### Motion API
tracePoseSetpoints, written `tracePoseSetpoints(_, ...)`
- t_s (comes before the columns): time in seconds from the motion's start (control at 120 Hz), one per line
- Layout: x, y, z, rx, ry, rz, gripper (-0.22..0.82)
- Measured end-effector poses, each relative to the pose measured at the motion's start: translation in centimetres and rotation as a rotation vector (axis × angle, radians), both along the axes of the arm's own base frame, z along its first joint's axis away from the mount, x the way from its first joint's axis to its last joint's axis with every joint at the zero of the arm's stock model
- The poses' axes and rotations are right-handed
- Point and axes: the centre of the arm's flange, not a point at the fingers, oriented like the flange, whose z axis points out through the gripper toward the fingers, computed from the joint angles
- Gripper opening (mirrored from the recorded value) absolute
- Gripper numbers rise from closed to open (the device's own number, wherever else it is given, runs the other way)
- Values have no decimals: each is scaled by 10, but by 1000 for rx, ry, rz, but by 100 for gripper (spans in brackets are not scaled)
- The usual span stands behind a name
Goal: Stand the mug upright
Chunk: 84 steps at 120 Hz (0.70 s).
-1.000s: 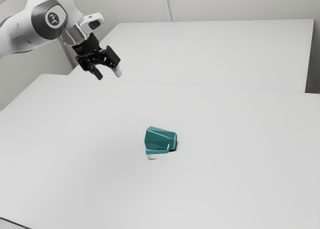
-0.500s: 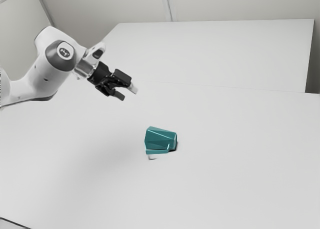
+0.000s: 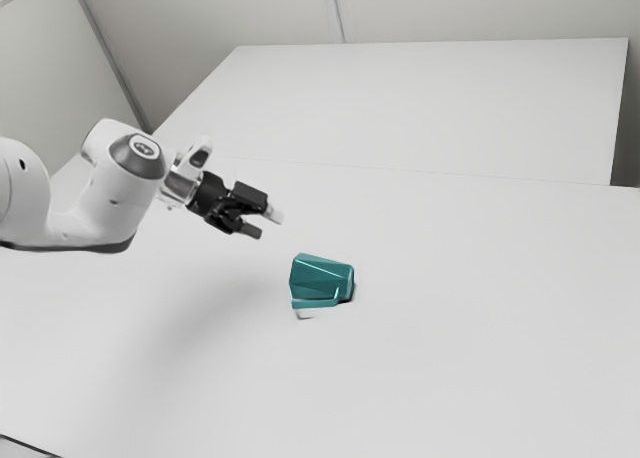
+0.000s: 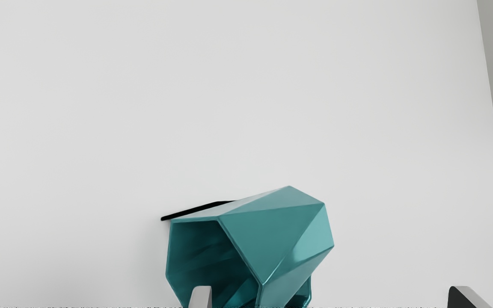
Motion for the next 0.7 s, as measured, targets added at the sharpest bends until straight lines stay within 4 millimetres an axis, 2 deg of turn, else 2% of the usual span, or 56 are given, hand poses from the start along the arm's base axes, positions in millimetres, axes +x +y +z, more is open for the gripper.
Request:
tracePoseSetpoints(0.233, -4, -14, -28, -48, 54, -19, 60)
tracePoseSetpoints(0.7, -4, -13, -68, -56, 121, -15, 60)
